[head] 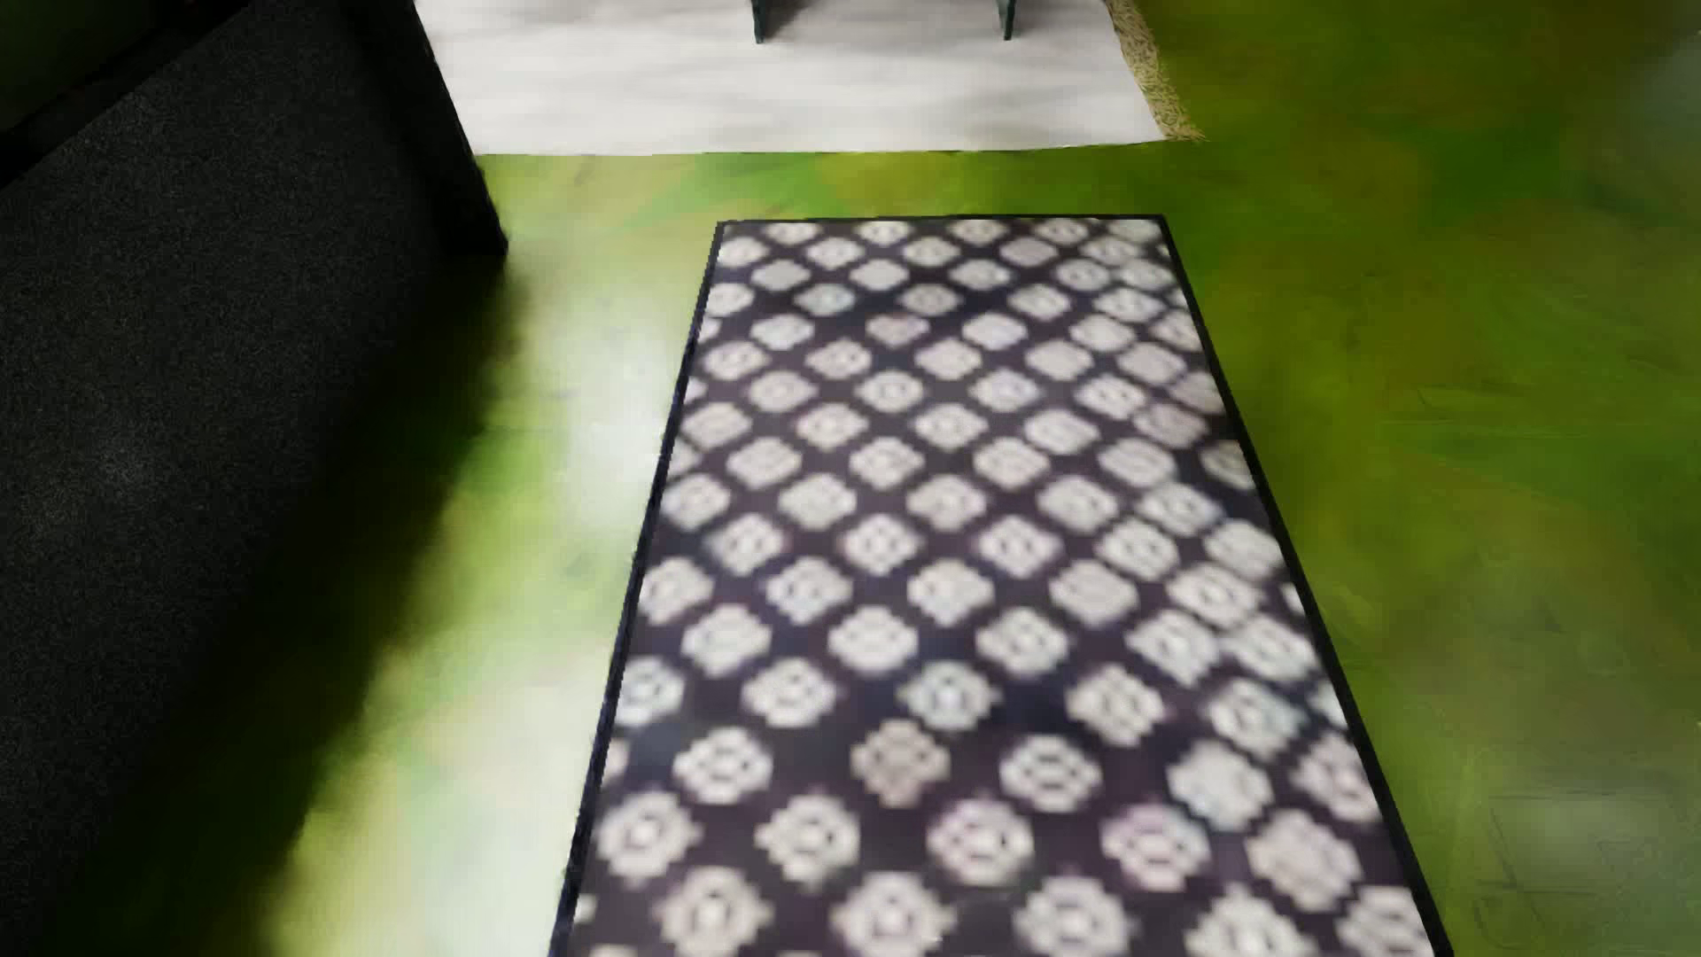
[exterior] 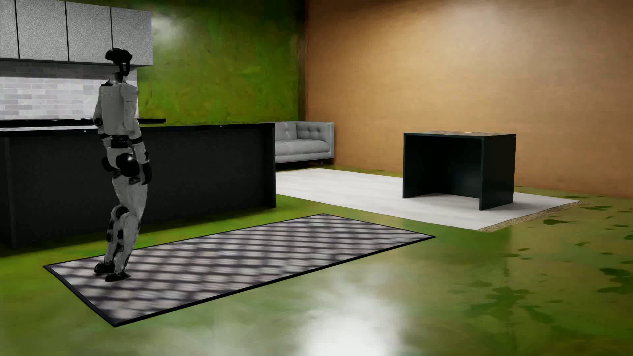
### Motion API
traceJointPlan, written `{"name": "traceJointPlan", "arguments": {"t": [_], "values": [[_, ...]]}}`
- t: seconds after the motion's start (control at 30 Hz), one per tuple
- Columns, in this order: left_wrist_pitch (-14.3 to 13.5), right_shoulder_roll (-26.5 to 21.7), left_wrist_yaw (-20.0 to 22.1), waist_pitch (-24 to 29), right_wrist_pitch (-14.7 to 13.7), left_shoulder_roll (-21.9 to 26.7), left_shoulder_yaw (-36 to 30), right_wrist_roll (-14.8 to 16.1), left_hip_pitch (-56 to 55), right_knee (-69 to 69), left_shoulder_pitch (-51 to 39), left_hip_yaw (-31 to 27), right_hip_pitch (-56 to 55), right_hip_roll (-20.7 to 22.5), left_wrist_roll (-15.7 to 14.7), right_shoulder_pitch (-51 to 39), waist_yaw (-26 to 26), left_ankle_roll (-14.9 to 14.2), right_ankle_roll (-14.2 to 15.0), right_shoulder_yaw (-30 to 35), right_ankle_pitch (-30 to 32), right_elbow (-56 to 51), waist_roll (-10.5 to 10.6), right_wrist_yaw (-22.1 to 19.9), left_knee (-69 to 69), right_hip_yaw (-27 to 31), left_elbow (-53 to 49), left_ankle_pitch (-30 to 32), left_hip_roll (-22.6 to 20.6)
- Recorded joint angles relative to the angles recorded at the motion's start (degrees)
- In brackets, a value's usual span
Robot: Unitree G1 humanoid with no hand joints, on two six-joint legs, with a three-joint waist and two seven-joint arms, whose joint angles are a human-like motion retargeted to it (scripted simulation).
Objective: Approach dark desk
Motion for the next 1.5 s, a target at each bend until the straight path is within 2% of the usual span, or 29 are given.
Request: {"name": "traceJointPlan", "arguments": {"t": [0.03, 0.07, 0.1, 0.17, 0.23, 0.3, 0.47, 0.53, 0.6, 0.63, 0.7, 0.73, 0.8, 0.83, 0.87, 0.97, 1.0, 1.07, 1.1, 1.13, 1.17, 1.2, 1.23, 1.27, 1.3, 1.33, 1.4, 1.43, 1.5], "values": [[0.0, -0.1, 0.0, -0.2, 0.0, -0.1, -0.3, 0.0, -1.4, 1.3, -0.5, 0.0, -1.5, -0.2, 0.0, 0.4, 1.5, 0.0, 0.0, -3.8, -1.4, 0.7, -0.1, 0.0, 0.8, 0.0, 0.1, 0.9, -0.6], [0.0, 0.1, 0.0, -1.0, 0.0, 0.1, -0.1, 0.0, -0.9, -3.7, 0.7, 0.0, 0.7, -0.3, 0.0, 2.2, -1.8, 0.0, 0.0, -5.5, -4.3, 0.5, -0.8, 0.0, 1.5, 0.0, -0.5, 0.5, -1.4], [0.0, -0.3, 0.0, -0.1, 0.0, 0.3, -0.3, 0.0, -1.2, 15.2, 0.0, 0.0, -2.3, 0.1, 0.0, 1.9, 0.3, 0.0, 0.0, -4.2, -11.5, 0.3, -0.2, 0.0, 2.1, 0.0, -1.0, 1.2, -1.0], [0.0, -0.4, 0.0, 1.3, 0.0, 0.7, 1.0, 0.0, 0.8, 26.1, 0.0, 0.0, -8.9, -0.7, 0.0, 3.2, -0.7, 0.0, 0.0, -4.3, -12.4, -0.2, -0.7, 0.0, 2.1, 0.0, -3.5, -2.4, -1.9], [0.0, 0.8, 0.0, 4.3, 0.0, 2.2, -2.0, 0.0, 5.0, 39.4, -2.2, 0.0, -15.4, -1.6, 0.0, 3.8, -2.1, 0.0, 0.0, -4.8, -10.2, 1.2, -1.5, 0.0, 2.5, 0.0, -4.1, -4.8, -1.8], [0.0, 0.4, 0.0, 3.2, 0.0, 1.5, -1.0, 0.0, 6.7, 39.5, -4.0, 0.0, -22.2, -1.8, 0.0, 5.9, -7.9, 0.0, 0.0, -4.6, -9.6, 1.0, 0.0, 0.0, 0.8, 0.0, -3.4, -8.1, -0.3], [0.0, 0.0, 0.0, 4.2, 0.0, 2.0, 1.8, 0.0, 19.2, 23.9, -7.7, 0.0, -33.4, -3.1, 0.0, 8.4, -12.8, 0.0, 0.0, -5.1, 2.0, 5.2, 0.3, 0.0, -3.8, 0.0, -6.7, -19.6, 1.3], [0.0, 0.0, 0.0, 4.7, 0.0, 2.2, 1.8, 0.0, 22.7, 22.4, -8.7, 0.0, -35.8, -3.5, 0.0, 8.7, -14.9, 0.0, 0.0, -5.7, 1.5, 6.2, 0.3, 0.0, -3.7, 0.0, -6.1, -20.3, 2.1], [0.0, -0.7, 0.0, 4.5, 0.0, 2.0, -0.3, 0.0, 24.9, 30.1, -8.1, 0.0, -37.9, -3.3, 0.0, 9.0, -17.7, 0.0, 0.0, -4.8, 1.8, 6.2, 1.2, 0.0, -2.3, 0.0, -4.2, -16.6, 4.1], [0.0, -0.8, 0.0, 4.3, 0.0, 1.0, -0.3, 0.0, 24.6, 33.8, -7.1, 0.0, -38.2, -2.2, 0.0, 8.3, -18.4, 0.0, 0.0, -3.3, 0.3, 7.3, 2.7, 0.0, 0.3, 0.0, -2.0, -11.4, 6.0], [0.0, -0.5, 0.0, 3.4, 0.0, 0.4, 0.1, 0.0, 21.2, 37.6, -2.3, 0.0, -33.9, -0.7, 0.0, 7.9, -17.2, 0.0, 0.0, -5.4, -4.6, 7.2, 2.6, 0.0, 13.5, 0.0, -1.6, 5.7, 7.4], [0.0, -0.2, 0.0, 4.1, 0.0, 0.8, -2.4, 0.0, 16.7, 37.2, -1.6, 0.0, -30.7, 1.0, 0.0, 7.2, -14.0, 0.0, 0.0, -6.6, -6.6, 7.0, 2.6, 0.0, 23.8, 0.0, -1.1, 12.9, 7.6], [0.0, 0.2, 0.0, 4.5, 0.0, 1.5, -4.3, 0.0, 3.4, 34.6, 0.4, 0.0, -23.1, 2.2, 0.0, 5.6, -10.1, 0.0, 0.0, -6.9, -10.2, 3.6, 1.6, 0.0, 46.3, 0.0, -0.1, 12.7, 7.4], [0.0, 0.4, 0.0, 5.2, 0.0, 1.0, -1.4, 0.0, -2.5, 31.5, 1.8, 0.0, -18.5, 2.2, 0.0, 4.7, -5.4, 0.0, 0.0, -8.0, -10.3, 1.1, 0.4, 0.0, 50.3, 0.0, 0.4, 12.5, 5.8], [0.0, 0.1, 0.0, 5.1, 0.0, 1.6, -0.1, 0.0, -8.4, 28.1, 3.6, 0.0, -13.9, 2.1, 0.0, 3.6, -1.7, 0.0, 0.0, -7.5, -10.7, -1.4, -0.5, 0.0, 48.8, 0.0, -0.7, 12.8, 5.0], [0.0, -1.1, 0.0, 5.7, 0.0, 2.9, -2.9, 0.0, -17.3, 18.4, 6.2, 0.0, 1.9, 0.2, 0.0, 2.1, 7.0, 0.0, 0.0, -10.5, -12.8, -7.8, -2.8, 0.0, 19.8, 0.0, 0.8, 25.2, 3.3], [0.0, -1.8, 0.0, 5.2, 0.0, 3.2, -2.6, 0.0, -19.3, 16.5, 7.4, 0.0, 5.5, 0.0, 0.0, 0.9, 9.1, 0.0, 0.0, -10.6, -15.0, -9.4, -2.9, 0.0, 9.6, 0.0, 0.3, 21.5, 3.4], [0.0, -2.7, 0.0, 4.0, 0.0, 2.9, -3.0, 0.0, -21.4, 15.1, 8.6, 0.0, 11.9, 0.1, 0.0, -1.7, 10.3, 0.0, 0.0, -11.1, -19.6, -10.3, -3.1, 0.0, -1.2, 0.0, 2.1, -4.6, 3.3], [0.0, -2.4, 0.0, 3.8, 0.0, 2.9, -4.2, 0.0, -22.8, 16.0, 8.8, 0.0, 13.4, 0.0, 0.0, -2.2, 12.0, 0.0, 0.0, -12.6, -20.5, -9.7, -3.2, 0.0, -0.5, 0.0, 2.5, -7.5, 4.0], [0.0, -2.1, 0.0, 4.2, 0.0, 2.7, -5.0, 0.0, -23.8, 17.8, 9.1, 0.0, 15.3, -0.8, 0.0, -2.2, 13.1, 0.0, 0.0, -13.1, -19.2, -8.6, -3.9, 0.0, 0.7, 0.0, 3.1, 2.8, 3.0], [0.0, -1.2, 0.0, 3.9, 0.0, 2.7, -5.1, 0.0, -26.3, 20.5, 9.4, 0.0, 15.8, -1.9, 0.0, -1.7, 13.7, 0.0, 0.0, -14.1, -14.4, -7.1, -5.1, 0.0, 5.3, 0.0, 3.2, 16.4, 2.2], [0.0, 0.1, 0.0, 4.2, 0.0, 2.5, -6.0, 0.0, -26.4, 26.3, 9.0, 0.0, 15.3, -3.9, 0.0, -0.2, 14.2, 0.0, 0.0, -14.7, -5.7, -5.2, -6.8, 0.0, 10.3, 0.0, 4.1, 22.9, 0.7], [0.0, 1.0, 0.0, 4.1, 0.0, 2.6, -6.2, 0.0, -23.4, 35.9, 8.9, 0.0, 13.3, -5.2, 0.0, 1.7, 12.8, 0.0, 0.0, -13.6, 5.9, -3.1, -7.7, 0.0, 12.4, 0.0, 4.7, 22.8, -1.1], [0.0, 1.4, 0.0, 3.6, 0.0, 2.1, -4.4, 0.0, -20.8, 47.7, 8.9, 0.0, 7.6, -5.9, 0.0, 3.4, 11.0, 0.0, 0.0, -12.8, 13.2, -2.2, -7.6, 0.0, 13.9, 0.0, 5.0, 21.7, -2.9], [0.0, 1.3, 0.0, 4.4, 0.0, 2.6, -4.5, 0.0, -16.2, 59.3, 8.1, 0.0, 2.3, -7.1, 0.0, 4.5, 9.1, 0.0, 0.0, -10.1, 8.8, -1.4, -8.1, 0.0, 13.3, 0.0, 3.4, 18.8, -4.2], [0.0, 1.2, 0.0, 5.0, 0.0, 2.7, -4.0, 0.0, -10.5, 65.8, 6.9, 0.0, -2.9, -7.5, 0.0, 5.6, 6.1, 0.0, 0.0, -8.9, -0.7, -1.2, -7.6, 0.0, 11.5, 0.0, 2.5, 14.6, -4.1], [0.0, 0.7, 0.0, 4.5, 0.0, 2.9, -4.4, 0.0, -0.9, 64.7, 2.9, 0.0, -13.3, -6.5, 0.0, 7.8, -1.3, 0.0, 0.0, -9.1, -10.1, 0.9, -4.3, 0.0, 7.1, 0.0, 0.6, 6.5, -2.4], [0.0, 0.2, 0.0, 4.5, 0.0, 4.0, -6.3, 0.0, 5.0, 57.3, 0.8, 0.0, -16.1, -6.6, 0.0, 9.4, -4.8, 0.0, 0.0, -8.3, -10.4, 0.7, -3.2, 0.0, 4.0, 0.0, -1.5, 1.7, -1.4], [0.0, -0.8, 0.0, 4.3, 0.0, 4.9, -3.7, 0.0, 14.4, 38.3, -3.1, 0.0, -20.5, -7.0, 0.0, 11.2, -8.9, 0.0, 0.0, -9.0, -6.7, 2.0, -1.2, 0.0, -0.9, 0.0, -3.9, -6.8, 0.5]]}}
